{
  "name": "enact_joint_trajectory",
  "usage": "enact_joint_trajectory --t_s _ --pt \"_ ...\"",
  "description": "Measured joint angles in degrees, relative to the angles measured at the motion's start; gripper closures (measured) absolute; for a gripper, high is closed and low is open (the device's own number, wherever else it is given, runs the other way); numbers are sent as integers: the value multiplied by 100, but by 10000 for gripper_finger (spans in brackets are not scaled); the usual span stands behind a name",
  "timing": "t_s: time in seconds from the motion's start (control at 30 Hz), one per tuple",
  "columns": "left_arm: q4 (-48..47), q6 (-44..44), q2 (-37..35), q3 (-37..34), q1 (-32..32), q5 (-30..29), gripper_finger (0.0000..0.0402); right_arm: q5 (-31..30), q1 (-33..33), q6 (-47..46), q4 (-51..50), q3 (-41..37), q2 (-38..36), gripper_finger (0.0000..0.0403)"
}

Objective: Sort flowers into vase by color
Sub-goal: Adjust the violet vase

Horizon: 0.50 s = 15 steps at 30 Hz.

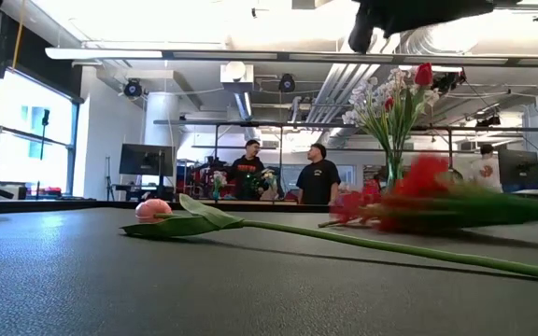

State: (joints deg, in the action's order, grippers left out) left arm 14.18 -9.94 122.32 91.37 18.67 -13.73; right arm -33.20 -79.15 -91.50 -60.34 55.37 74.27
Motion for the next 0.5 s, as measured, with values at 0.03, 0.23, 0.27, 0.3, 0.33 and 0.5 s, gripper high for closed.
enact_joint_trajectory --t_s 0.03,0.23,0.27,0.3,0.33,0.5 --pt "-97 -79 -3 0 -2 3 179 41 79 -145 49 0 102 373" --pt "-1304 -633 -295 0 44 -188 179 -576 934 -1034 377 2 321 328" --pt "-1521 -668 -378 0 55 -255 180 -619 1133 -1113 353 2 313 310" --pt "-1821 -693 -482 0 60 -330 183 -578 1358 -1222 284 2 309 292" --pt "-2081 -699 -572 0 72 -358 186 -422 1623 -1285 159 4 305 274" --pt "-2870 -684 -995 1 90 -431 211 758 3019 -406 193 4 373 196"
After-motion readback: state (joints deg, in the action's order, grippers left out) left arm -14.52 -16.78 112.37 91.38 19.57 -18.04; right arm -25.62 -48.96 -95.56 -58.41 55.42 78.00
